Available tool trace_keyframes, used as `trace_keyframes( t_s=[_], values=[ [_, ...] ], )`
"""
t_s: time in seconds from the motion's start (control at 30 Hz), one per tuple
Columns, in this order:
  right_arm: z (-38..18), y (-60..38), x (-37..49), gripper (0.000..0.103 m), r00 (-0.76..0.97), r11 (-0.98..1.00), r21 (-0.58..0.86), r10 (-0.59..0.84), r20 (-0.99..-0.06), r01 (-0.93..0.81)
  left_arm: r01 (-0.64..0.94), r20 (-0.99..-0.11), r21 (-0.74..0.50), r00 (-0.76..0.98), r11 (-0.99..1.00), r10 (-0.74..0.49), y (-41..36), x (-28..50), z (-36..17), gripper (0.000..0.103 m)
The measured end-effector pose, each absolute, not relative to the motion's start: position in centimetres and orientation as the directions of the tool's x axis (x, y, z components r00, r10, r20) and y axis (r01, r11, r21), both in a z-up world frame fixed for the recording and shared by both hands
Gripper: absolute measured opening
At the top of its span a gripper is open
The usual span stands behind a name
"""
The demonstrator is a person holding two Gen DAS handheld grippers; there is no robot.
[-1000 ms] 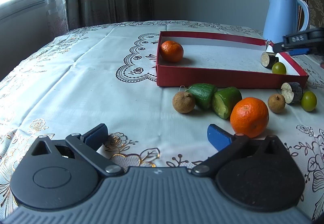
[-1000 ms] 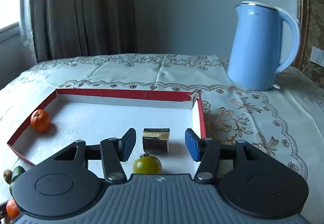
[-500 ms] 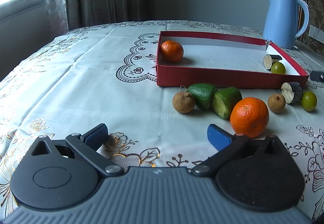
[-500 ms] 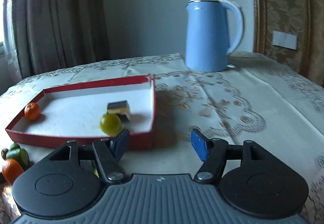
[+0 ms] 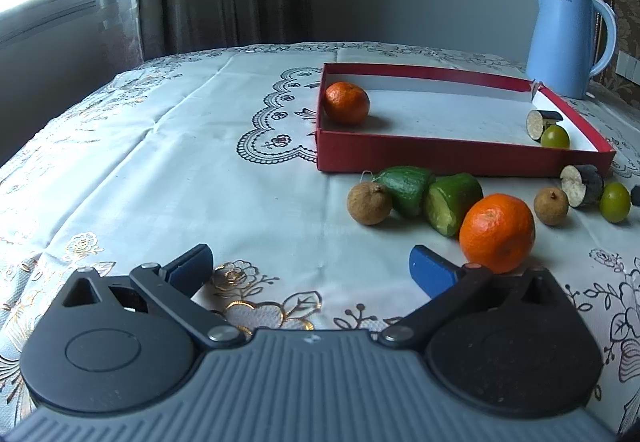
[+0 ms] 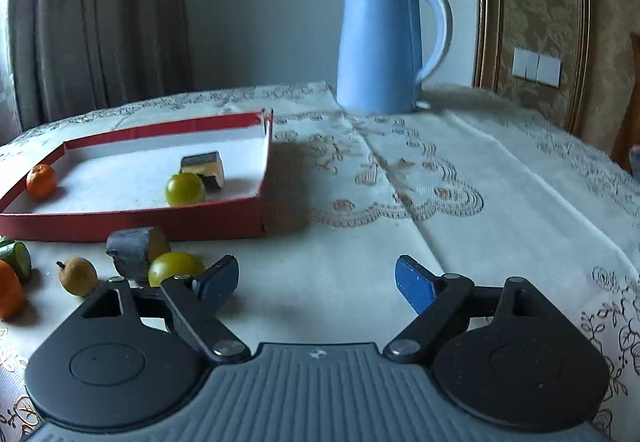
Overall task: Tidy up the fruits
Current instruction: 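Pull the right tool back toward the remaining eggplant and tomato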
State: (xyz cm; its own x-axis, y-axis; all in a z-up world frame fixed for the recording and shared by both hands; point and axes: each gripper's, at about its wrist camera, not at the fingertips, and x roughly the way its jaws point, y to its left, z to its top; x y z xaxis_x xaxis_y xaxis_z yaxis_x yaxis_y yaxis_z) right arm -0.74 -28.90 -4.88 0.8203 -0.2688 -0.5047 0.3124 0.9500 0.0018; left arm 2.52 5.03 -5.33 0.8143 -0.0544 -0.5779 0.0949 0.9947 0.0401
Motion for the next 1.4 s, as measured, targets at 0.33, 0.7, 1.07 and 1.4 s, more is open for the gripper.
trace_keyframes(
  t_s=[0.33, 0.7, 1.07, 1.4],
  values=[
    [-5.5, -29.4, -0.1, 0.091, 0.789, 0.949, 0.014, -0.253, -0.559, 0.314, 0.092, -0.582, 0.043, 0.812, 0.995, -0.050, 4.8, 3.0, -4.7, 0.103],
    [-5.4, -29.2, -1.0, 0.092, 0.813, 0.971, 0.043, -0.170, -0.557, 0.233, 0.119, -0.556, 0.087, 0.829, 0.989, -0.051, 3.9, 4.4, -4.0, 0.102],
    [-5.5, -29.1, -0.7, 0.093, 0.804, 0.972, 0.029, -0.176, -0.568, 0.232, 0.207, -0.564, 0.097, 0.817, 0.974, -0.117, 4.5, 5.1, -4.4, 0.082],
    [-5.5, -28.9, -0.5, 0.094, 0.796, 0.972, 0.009, -0.187, -0.576, 0.235, 0.286, -0.584, 0.068, 0.789, 0.956, -0.194, 4.6, 6.4, -4.4, 0.035]
  ],
)
